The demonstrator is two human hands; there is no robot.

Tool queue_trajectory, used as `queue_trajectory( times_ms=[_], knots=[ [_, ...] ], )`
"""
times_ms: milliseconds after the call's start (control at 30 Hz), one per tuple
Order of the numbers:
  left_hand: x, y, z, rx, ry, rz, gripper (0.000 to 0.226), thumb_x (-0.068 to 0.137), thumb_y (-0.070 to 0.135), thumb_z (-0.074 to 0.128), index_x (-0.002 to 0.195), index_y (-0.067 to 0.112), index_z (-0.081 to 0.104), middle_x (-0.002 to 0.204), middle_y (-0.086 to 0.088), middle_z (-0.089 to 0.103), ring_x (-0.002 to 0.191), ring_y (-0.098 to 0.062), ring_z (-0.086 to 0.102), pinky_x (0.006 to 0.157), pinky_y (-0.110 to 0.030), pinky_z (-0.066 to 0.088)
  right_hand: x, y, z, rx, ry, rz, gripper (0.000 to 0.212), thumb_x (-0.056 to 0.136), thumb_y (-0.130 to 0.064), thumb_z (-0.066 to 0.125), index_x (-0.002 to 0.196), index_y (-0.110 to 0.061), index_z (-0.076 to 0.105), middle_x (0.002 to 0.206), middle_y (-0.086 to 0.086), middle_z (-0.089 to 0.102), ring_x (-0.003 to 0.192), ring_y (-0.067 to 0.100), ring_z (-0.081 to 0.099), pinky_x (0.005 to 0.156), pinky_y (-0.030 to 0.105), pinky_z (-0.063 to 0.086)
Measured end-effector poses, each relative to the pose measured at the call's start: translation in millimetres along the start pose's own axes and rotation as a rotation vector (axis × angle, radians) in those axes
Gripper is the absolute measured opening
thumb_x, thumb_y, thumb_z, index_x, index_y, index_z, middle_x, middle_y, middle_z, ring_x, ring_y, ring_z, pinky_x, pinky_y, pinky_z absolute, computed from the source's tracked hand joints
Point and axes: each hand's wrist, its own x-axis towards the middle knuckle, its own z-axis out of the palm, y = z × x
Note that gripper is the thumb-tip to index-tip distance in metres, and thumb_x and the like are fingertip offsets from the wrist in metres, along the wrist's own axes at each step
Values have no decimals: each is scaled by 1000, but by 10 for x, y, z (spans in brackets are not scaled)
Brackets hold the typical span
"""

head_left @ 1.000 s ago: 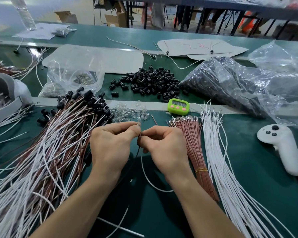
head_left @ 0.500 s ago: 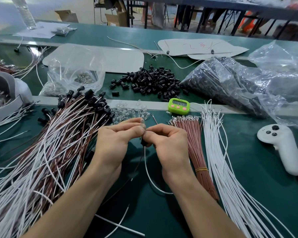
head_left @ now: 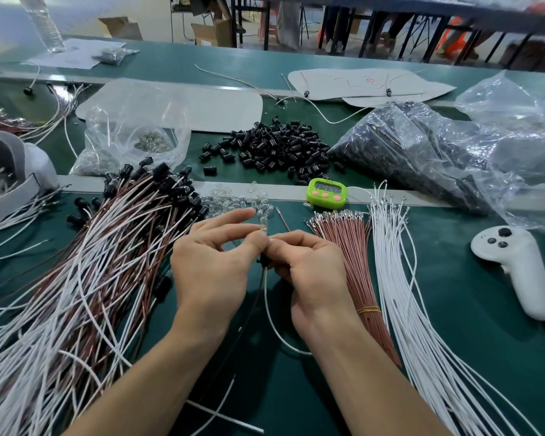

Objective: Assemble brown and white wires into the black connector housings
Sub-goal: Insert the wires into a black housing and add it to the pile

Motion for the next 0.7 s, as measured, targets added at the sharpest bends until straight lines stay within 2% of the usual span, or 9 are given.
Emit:
queue_trajectory(
  times_ms=[133, 300, 367, 500, 700],
  knots=[
    [12, -3, 6, -47, -6, -30, 17, 67, 18, 82, 72, 35, 82, 97, 17, 78, 105, -7, 70, 96, -35, 53, -17, -7, 3, 13, -9, 3, 26, 78, 10, 74, 62, -10, 75, 64, 11, 67, 61, 18, 57, 63, 26, 45],
    [74, 13, 7, -284, -71, -251, 25, 77, -8, 77, 67, 15, 82, 96, 3, 80, 91, -6, 75, 73, -12, 54, -19, -11, -7, 34, -39, -14, 32, 79, 11, 72, 60, -15, 75, 64, 7, 67, 63, 17, 58, 69, 28, 47],
    [93, 26, -9, -298, -88, -295, 24, 77, -9, 76, 65, 11, 81, 95, 0, 80, 90, -6, 75, 72, -11, 53, -18, -6, -4, 15, -59, -39, 33, 80, 10, 72, 61, -17, 76, 65, 6, 67, 63, 15, 59, 68, 26, 48],
    [123, 34, -45, -296, -115, -321, 23, 75, -11, 76, 64, 9, 80, 93, -3, 80, 89, -8, 75, 71, -12, 55, -10, 20, 6, -44, -68, -109, 34, 78, 13, 73, 62, -17, 76, 63, 3, 67, 57, 10, 59, 55, 15, 46],
    [182, 52, -118, -257, -206, -303, 25, 72, -11, 75, 63, 11, 81, 88, -3, 80, 86, -9, 76, 71, -10, 54, 2, -5, -22, -108, -101, -119, 32, 76, 13, 73, 61, -16, 76, 61, 6, 68, 55, 10, 61, 54, 14, 46]
  ],
)
